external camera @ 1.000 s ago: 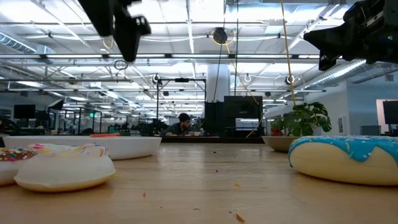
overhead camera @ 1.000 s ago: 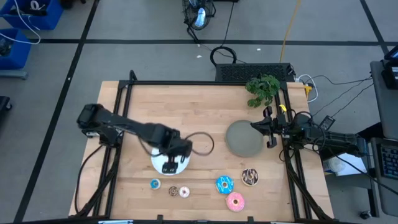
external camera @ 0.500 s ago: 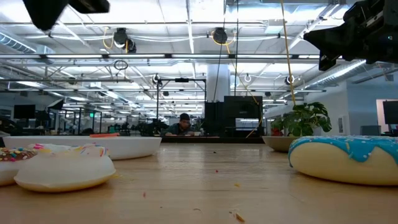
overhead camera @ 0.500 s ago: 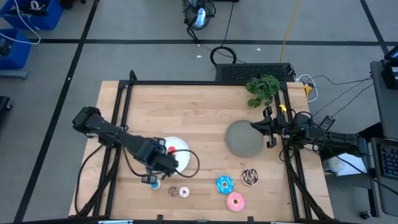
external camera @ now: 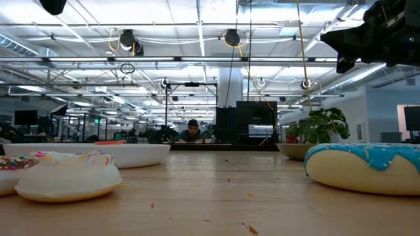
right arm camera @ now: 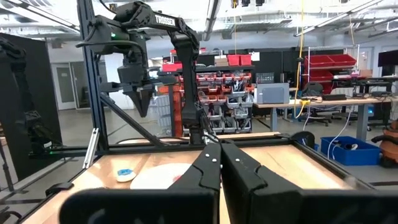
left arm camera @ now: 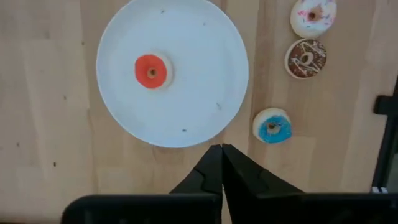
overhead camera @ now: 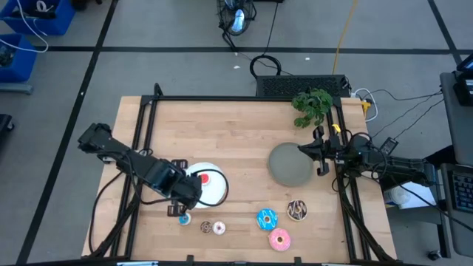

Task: Pick & Place donuts
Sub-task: Put the small blue donut on the white plate

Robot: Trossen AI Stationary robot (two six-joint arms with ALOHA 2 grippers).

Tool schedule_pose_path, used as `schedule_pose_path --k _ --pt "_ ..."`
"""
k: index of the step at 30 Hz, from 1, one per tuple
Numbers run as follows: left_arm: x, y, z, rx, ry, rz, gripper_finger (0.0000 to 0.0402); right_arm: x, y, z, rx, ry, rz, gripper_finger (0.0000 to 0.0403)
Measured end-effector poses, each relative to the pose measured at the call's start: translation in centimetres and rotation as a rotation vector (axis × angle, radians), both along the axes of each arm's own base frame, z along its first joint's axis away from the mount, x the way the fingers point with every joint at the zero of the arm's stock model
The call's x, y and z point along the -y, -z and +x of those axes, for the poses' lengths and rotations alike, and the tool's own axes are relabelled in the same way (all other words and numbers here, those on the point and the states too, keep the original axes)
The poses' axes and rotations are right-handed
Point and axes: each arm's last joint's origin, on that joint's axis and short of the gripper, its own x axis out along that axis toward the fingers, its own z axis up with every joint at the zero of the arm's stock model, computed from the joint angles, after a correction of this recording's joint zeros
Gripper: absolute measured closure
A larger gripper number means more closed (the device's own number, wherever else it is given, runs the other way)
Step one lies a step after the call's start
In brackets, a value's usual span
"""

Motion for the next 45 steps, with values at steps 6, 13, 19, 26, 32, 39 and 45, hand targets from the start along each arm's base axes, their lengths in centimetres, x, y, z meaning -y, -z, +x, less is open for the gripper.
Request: schedule_pose_path --k 6,13,19,26,32,39,45 --pt "1.2 0.1 -0.3 0.037 0.05 0.01 0.0358 0.0 -0.2 -0.1 0.027 0.0 -0.006 0.0403" --pt "3.4 3.9 -1.5 0.02 0.067 0.012 0.0355 0.0 -0.4 -0.1 0.042 -0.001 -0.01 0.0403" --pt "4.6 7.3 -1.6 0.056 0.086 -0.086 0.0355 0.0 -0.4 -0.1 0.042 -0.002 -0.01 0.0403" --pt "4.8 8.5 -1.3 0.094 0.044 -0.13 0.0355 0.0 -0.5 -0.1 0.049 -0.006 0.006 0.0403" --pt "4.7 8.9 -1.4 0.088 0.043 -0.117 0.0355 0.0 -0.5 -0.1 0.048 -0.006 0.007 0.0403" --pt "4.7 8.9 -1.3 0.107 -0.047 -0.117 0.0355 0.0 -0.4 -0.1 0.043 -0.007 0.008 0.0403" --pt "4.9 8.8 -1.4 0.12 -0.063 -0.107 0.0354 0.0 -0.4 -0.1 0.041 -0.007 0.009 0.0403"
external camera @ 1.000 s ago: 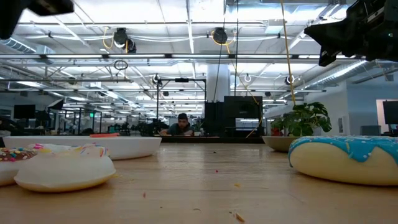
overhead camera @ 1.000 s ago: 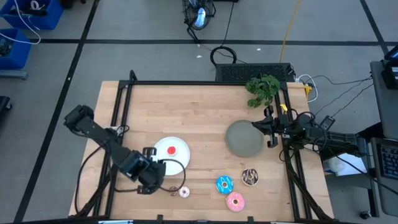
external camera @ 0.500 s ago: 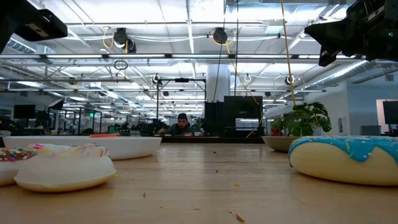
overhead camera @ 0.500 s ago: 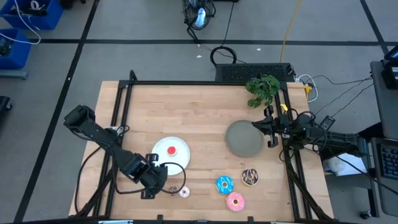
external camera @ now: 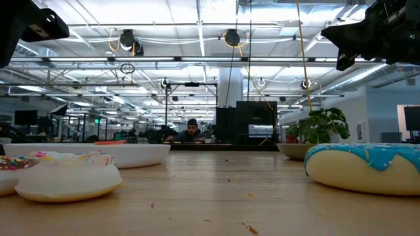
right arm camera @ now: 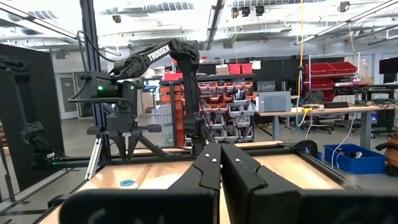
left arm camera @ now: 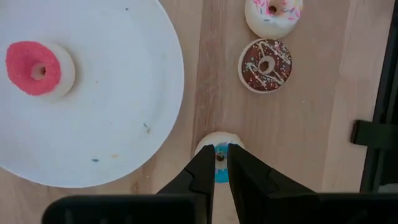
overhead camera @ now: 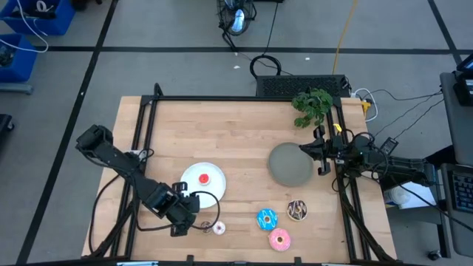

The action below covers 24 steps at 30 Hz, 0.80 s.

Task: Pick & Place donuts
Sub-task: Put the small blue donut on the white plate

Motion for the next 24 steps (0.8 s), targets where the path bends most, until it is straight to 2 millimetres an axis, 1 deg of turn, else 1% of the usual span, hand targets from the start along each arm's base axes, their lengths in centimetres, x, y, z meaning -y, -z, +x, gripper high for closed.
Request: schedule_pose_path --k 4,11,13,18,24 --pt "0.4 0.0 -0.4 0.011 -0.031 0.011 0.0354 0.0 0.0 0.0 0.0 0.0 0.0 0.0403" --pt "1.3 0.0 -1.1 0.017 -0.001 0.019 0.0354 0.0 0.0 0.0 0.0 0.0 0.0 0.0403" --pt "1.4 0.0 -1.2 0.023 -0.008 0.031 0.0348 0.0 0.0 0.0 0.0 0.0 0.0 0.0403" --pt "1.1 0.0 -1.2 0.031 -0.042 0.05 0.0305 0.0 0.0 0.0 -0.002 0.0 0.0 0.0403" --pt "1.6 0.0 -1.6 -0.001 -0.04 0.01 0.0226 0.0 0.1 0.0 -0.007 0.0 0.001 0.0403"
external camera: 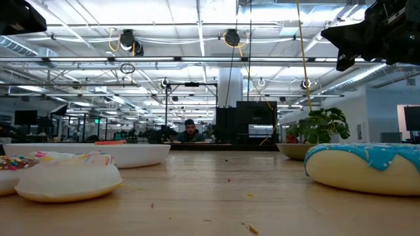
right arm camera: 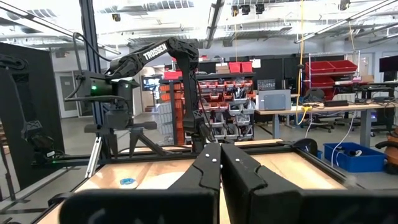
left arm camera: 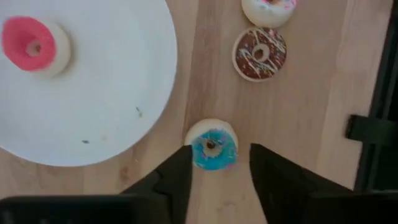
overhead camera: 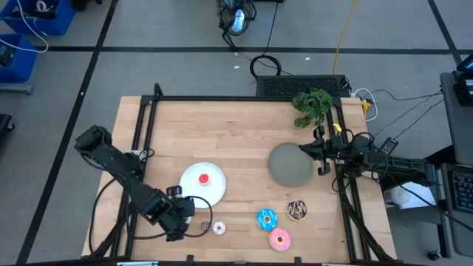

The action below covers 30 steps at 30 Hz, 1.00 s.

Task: Pick & Place donuts
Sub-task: Put the small blue donut on the white plate

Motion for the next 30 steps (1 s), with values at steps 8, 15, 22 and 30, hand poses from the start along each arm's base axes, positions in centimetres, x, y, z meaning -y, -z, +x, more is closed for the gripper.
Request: schedule_pose_path --k 8,15,22,30 --pt "0.5 0.0 -0.4 0.005 -0.013 -0.003 0.0114 0.0 0.0 0.0 -0.001 0.0 -0.001 0.0403" --pt "0.3 0.5 -0.3 -0.001 -0.07 -0.025 0.007 0.0 0.0 0.0 -0.002 0.0 0.0 0.0403" --pt "-0.1 3.6 -1.1 -0.048 -0.073 -0.068 0.0069 0.0 0.1 0.0 -0.007 0.001 -0.001 0.0403" --pt "-1.0 5.9 -1.0 -0.048 -0.087 -0.12 0.0069 0.0 0.1 0.0 -0.007 0.0 0.001 0.0403"
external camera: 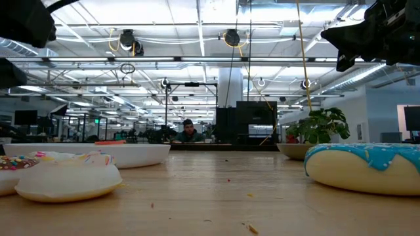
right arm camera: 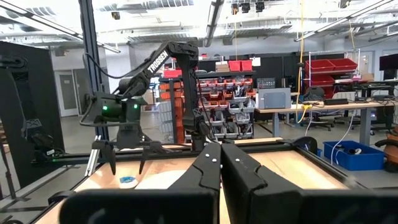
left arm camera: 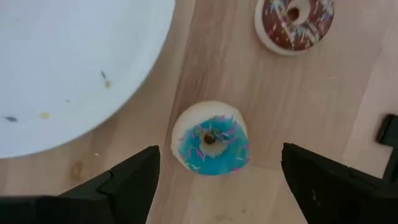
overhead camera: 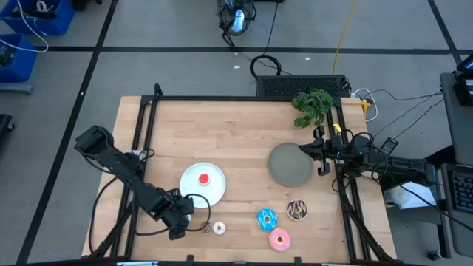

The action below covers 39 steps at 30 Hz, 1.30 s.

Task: Pick & Place donuts
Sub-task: Put the small blue donut on the white plate

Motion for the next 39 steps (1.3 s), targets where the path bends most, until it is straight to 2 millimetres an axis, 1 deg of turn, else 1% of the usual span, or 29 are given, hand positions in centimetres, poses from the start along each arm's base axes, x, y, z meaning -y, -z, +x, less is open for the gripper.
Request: schedule_pose_path --k 12,19,24,30,35,39 --pt "-0.5 1.3 -0.1 0.043 0.033 0.012 0.0069 0.0 0.0 0.0 0.0 0.0 -0.002 0.0403" --pt "0.3 3.2 0.7 0.036 0.086 0.003 0.0069 0.0 0.0 0.0 0.0 0.0 0.0 0.0403" --pt "0.4 4.3 0.9 0.008 0.102 0.038 0.0069 0.0 0.0 0.0 0.002 0.003 0.001 0.0403" --pt "0.5 4.4 0.8 0.004 0.11 0.042 0.0069 0.0 0.0 0.0 -0.001 0.003 0.001 0.0403" --pt "0.9 4.6 0.3 0.018 0.175 0.089 0.007 0.0 0.0 0.0 -0.002 0.004 0.002 0.0403" --pt "1.1 4.6 0.0 0.025 0.189 0.107 0.0091 0.0 0.0 0.0 -0.002 0.004 0.002 0.0403"
